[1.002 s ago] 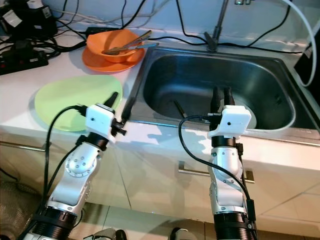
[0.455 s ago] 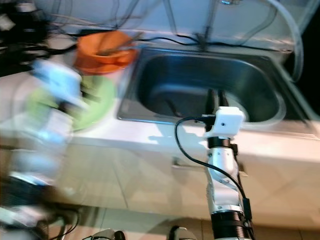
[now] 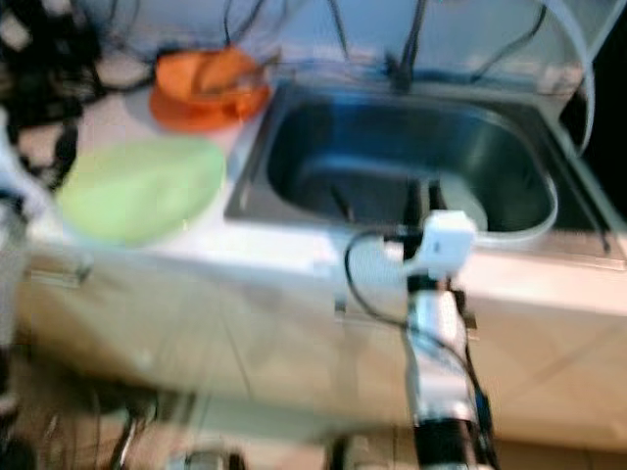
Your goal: Kitchen organization
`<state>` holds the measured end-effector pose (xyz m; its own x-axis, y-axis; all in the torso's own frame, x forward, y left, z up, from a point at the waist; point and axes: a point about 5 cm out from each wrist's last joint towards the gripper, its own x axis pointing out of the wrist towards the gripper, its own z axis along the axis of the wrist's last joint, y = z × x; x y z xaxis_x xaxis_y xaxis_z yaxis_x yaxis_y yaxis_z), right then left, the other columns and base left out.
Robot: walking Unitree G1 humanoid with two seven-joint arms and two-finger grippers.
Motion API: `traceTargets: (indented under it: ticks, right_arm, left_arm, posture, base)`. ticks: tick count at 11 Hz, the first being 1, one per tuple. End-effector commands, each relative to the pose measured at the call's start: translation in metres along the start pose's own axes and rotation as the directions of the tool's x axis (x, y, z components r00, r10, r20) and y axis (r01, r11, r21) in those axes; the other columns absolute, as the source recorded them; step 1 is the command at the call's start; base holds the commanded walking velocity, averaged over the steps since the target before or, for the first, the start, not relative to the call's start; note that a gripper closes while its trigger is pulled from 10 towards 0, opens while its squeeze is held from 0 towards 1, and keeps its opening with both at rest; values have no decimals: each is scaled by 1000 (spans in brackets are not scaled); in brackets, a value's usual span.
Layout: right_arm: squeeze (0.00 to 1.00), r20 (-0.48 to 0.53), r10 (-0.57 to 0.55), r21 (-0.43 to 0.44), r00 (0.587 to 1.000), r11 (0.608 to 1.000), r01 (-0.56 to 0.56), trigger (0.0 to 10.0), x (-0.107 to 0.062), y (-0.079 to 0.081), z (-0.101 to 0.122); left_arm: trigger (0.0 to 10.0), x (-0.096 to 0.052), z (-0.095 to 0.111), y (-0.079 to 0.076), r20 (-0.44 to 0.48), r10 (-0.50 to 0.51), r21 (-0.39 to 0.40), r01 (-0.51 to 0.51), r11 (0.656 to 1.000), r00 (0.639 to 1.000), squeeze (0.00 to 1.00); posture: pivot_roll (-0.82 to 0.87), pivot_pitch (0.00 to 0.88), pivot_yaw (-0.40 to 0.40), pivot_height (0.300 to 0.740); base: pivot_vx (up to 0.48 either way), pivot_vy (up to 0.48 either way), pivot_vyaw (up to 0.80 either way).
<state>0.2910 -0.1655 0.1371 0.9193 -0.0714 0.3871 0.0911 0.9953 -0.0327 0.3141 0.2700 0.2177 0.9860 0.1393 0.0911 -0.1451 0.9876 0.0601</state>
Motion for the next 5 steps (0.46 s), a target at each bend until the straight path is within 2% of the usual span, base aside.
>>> traceTargets:
  ticks: [1,2,3,4,5]
  right_arm:
    - [0,-15,6,5,1000,1000,-6,10000,0,1,-2]
    - [0,-20,8,6,1000,1000,-8,10000,-1,2,-3]
    - [0,-25,10,6,1000,1000,-9,10000,-1,2,-4]
    - [0,-29,12,7,999,1000,-12,10000,-1,2,-5]
    - [0,-34,13,7,999,1000,-13,10000,-1,2,-6]
  left_arm:
    - [10000,-3,5,1,2,-15,-17,15,1000,1000,1000]
    - [10000,-9,5,-6,28,-84,18,83,996,996,482]
    - [10000,-15,10,-16,65,-178,99,171,980,982,0]
    - [10000,-23,19,-29,97,-312,239,282,929,945,0]
    - [10000,-31,23,-42,103,-406,308,359,881,908,0]
  posture:
    - [80,90,27,740]
    - [80,90,27,740]
    - [81,91,27,740]
    - [84,93,28,740]
    - [88,94,27,740]
  base:
    - [0,0,0]
    - [0,0,0]
    - [0,0,0]
    - [0,0,0]
    - [0,0,0]
